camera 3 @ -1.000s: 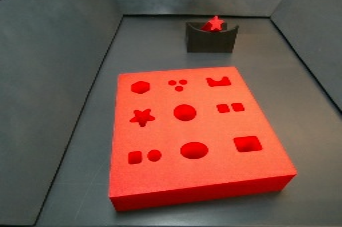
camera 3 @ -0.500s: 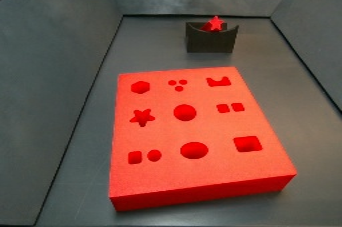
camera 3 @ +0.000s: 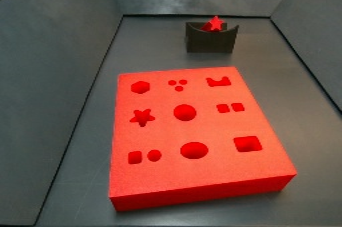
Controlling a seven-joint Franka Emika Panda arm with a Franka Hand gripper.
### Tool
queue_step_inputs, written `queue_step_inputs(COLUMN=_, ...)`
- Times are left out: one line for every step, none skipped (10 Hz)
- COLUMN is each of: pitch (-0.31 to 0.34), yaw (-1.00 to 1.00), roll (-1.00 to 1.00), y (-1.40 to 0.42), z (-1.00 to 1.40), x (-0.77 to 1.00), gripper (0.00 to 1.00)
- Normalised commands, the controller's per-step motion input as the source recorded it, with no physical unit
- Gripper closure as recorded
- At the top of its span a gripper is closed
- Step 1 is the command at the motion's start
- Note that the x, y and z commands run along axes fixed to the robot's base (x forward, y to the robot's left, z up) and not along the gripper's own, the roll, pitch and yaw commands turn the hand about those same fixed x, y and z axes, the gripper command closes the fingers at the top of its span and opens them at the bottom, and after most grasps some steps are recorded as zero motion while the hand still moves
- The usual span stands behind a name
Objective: Pick up the star object. Move up. Place the star object on the fixture. Regrasp the star object. Move to above the board. Insert the star object.
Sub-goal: Regrasp the star object.
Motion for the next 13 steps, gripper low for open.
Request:
queue_step_inputs(pitch=0.001, yaw=0.03, roll=1.0, y=-0.02, z=0.0, x=-0.02, gripper=0.0)
queue_step_inputs(pitch=0.001, yaw=0.03, roll=1.0, y=-0.02, z=0.0, x=-0.02, gripper=0.0)
queue_step_inputs(pitch=0.005, yaw=0.03, roll=1.0, y=-0.02, z=0.01, x=-0.01, gripper=0.0)
queue_step_inputs(pitch=0.008, yaw=0.03, roll=1.0, y=-0.02, z=0.01, x=-0.01, gripper=0.0)
queue_step_inputs(pitch=0.013, yaw=0.04, roll=1.0, y=-0.02, z=0.0, x=0.01, gripper=0.0)
queue_step_inputs(pitch=0.021, yaw=0.04, roll=1.0, y=-0.03, z=-0.01, x=0.02, gripper=0.0)
queue_step_inputs(pitch=0.028, yaw=0.05, roll=1.0, y=-0.03, z=-0.01, x=0.03, gripper=0.0)
queue_step_inputs(pitch=0.038, yaw=0.05, roll=1.0, y=-0.03, z=0.0, x=0.05, gripper=0.0)
queue_step_inputs(pitch=0.051, yaw=0.05, roll=1.0, y=-0.03, z=-0.01, x=0.06, gripper=0.0)
queue_step_inputs(pitch=0.075, yaw=0.06, roll=1.0, y=-0.03, z=-0.01, x=0.08, gripper=0.0)
queue_step_inputs(pitch=0.096, yaw=0.08, roll=1.0, y=-0.04, z=-0.01, x=0.09, gripper=0.0)
queue_step_inputs(pitch=0.112, yaw=0.09, roll=1.0, y=-0.04, z=-0.02, x=0.09, gripper=0.0)
queue_step_inputs(pitch=0.148, yaw=0.13, roll=0.99, y=-0.04, z=-0.02, x=0.09, gripper=0.0)
